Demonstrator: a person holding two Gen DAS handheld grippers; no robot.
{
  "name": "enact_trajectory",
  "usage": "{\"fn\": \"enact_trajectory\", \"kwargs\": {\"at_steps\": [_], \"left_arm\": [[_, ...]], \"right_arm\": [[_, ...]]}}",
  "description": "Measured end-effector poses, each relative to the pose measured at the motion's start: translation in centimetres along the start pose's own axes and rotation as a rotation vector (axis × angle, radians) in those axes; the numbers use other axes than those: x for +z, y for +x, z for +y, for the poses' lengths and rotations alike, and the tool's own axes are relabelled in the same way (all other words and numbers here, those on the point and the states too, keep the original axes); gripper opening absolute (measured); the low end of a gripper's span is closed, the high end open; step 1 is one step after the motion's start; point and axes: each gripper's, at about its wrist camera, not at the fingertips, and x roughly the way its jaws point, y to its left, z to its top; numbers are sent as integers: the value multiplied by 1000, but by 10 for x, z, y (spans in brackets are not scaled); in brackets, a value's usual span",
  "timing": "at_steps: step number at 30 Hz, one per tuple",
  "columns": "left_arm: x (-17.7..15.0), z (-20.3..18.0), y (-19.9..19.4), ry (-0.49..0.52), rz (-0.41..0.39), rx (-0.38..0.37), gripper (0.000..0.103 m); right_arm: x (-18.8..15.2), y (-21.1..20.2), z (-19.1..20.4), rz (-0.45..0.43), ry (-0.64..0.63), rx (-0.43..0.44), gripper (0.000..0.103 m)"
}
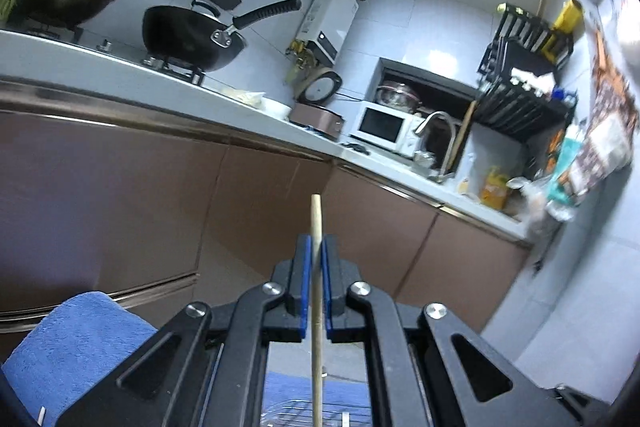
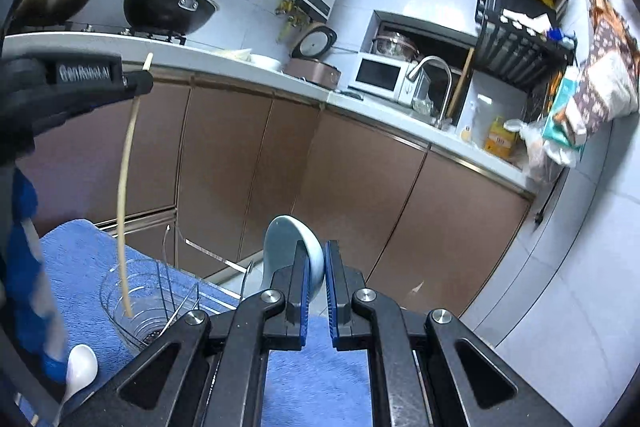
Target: Organize utensils
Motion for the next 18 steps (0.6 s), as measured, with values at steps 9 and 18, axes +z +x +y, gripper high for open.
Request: {"fn": "enact_trajectory", "kwargs": {"at_steps": [9,18], "left_arm": [[-36,5,-7,69,-9,42,15],[15,18,-88,120,-17,-11,42]], "right_arm": [[-20,10,-2,35,93,102,17],[-8,-22,-21,15,176,158,24]]}}
